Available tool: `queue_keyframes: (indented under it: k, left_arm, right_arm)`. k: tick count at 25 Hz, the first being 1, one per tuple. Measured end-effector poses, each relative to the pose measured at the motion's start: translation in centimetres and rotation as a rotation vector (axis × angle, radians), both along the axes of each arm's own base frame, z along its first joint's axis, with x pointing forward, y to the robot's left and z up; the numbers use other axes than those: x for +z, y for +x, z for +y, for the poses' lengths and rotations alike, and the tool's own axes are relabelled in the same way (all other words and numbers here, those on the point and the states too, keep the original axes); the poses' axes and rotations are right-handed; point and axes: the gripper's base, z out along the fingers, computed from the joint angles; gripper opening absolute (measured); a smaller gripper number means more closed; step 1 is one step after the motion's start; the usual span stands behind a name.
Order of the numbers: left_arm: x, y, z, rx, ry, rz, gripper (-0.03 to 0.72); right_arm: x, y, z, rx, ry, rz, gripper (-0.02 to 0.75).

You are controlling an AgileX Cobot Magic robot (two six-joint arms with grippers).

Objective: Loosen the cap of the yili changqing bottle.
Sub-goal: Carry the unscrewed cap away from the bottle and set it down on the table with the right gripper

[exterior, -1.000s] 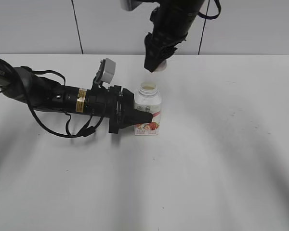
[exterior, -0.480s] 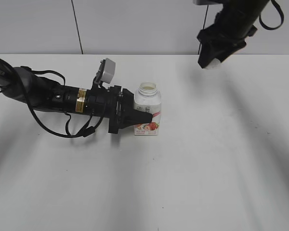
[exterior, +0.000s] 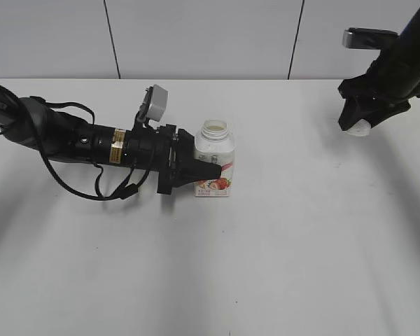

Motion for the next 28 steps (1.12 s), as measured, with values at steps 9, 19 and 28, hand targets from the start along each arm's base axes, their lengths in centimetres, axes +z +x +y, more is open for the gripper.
queue_keyframes:
  k: [9,19,28]
  left_arm:
    - [0.0,0.0,0.0,0.001,0.000,0.002,0.368]
    - [0.0,0.0,0.0,-0.001,0.000,0.003,0.368]
    - [0.0,0.0,0.0,-0.003,0.000,0.003,0.368]
  right_arm:
    - [-2.8,-3.5,-2.2,-0.144,-0.016,-0.039,0.387]
    - [-6.2,-5.6,-2.6,-0.196,-0.046,-0.037,0.387]
    - [-6.2,-5.2,-2.7,-0.213,-0.053,-0.084,0.387]
